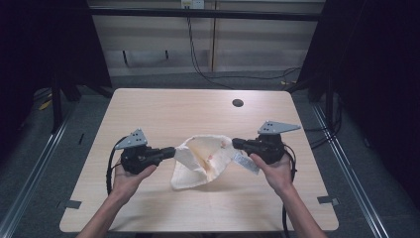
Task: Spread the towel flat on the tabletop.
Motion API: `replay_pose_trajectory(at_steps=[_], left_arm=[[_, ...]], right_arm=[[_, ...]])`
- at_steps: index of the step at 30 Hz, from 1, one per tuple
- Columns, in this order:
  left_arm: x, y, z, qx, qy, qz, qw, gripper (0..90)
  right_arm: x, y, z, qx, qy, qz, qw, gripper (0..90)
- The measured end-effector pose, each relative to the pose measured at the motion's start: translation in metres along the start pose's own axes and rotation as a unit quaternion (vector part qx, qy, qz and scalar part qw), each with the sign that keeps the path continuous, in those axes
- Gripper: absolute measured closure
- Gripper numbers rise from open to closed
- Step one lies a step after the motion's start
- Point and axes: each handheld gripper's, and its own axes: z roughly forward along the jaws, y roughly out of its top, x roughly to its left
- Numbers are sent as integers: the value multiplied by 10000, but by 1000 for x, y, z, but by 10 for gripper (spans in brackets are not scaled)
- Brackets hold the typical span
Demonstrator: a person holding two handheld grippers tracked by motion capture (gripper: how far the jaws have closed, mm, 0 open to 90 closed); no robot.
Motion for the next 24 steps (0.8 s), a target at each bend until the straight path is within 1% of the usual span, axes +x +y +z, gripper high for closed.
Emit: replay_pose_trajectory(at_steps=[3,4,7,8,12,13,15,16,18,19,20,21,22,23,24], left_arm=[[-5,11,-4,-118,-69,87,9999,869],[-7,17,-7,-140,-78,156,9998,870],[-11,27,-11,-214,-115,226,9995,870],[-13,32,-13,-233,-99,293,9992,870],[-17,46,-17,-400,-212,293,9985,870],[-18,50,-18,-425,-234,323,9983,870],[-17,56,-20,-463,-303,323,9979,870],[-15,58,-20,-495,-314,280,9979,870],[-14,61,-23,-632,-331,221,9972,870],[-14,61,-22,-596,-317,233,9974,870],[-15,59,-20,-462,-272,330,9980,870],[-14,57,-18,-376,-274,359,9983,870],[-11,52,-14,-279,-243,368,9986,870],[-8,48,-11,-225,-209,315,9990,870],[-2,41,-7,-148,-178,227,9995,870]], right_arm=[[2,5,-13,-107,-47,-54,9999,895],[3,6,-16,-136,-57,-64,9999,894],[7,13,-28,-217,-87,-147,9996,895],[9,17,-32,-270,-92,-177,9994,895],[15,36,-47,-464,-85,-245,9986,895],[16,39,-50,-507,-104,-279,9983,895],[19,48,-57,-565,-152,-356,9977,895],[19,51,-59,-618,-158,-362,9973,895],[18,55,-60,-546,-238,-437,9973,895],[15,56,-60,-525,-270,-433,9973,895],[13,56,-59,-525,-267,-392,9975,895],[10,54,-57,-478,-293,-355,9978,895],[8,52,-55,-450,-306,-325,9980,895],[4,46,-51,-388,-298,-263,9985,895],[2,42,-48,-348,-302,-221,9987,895]])
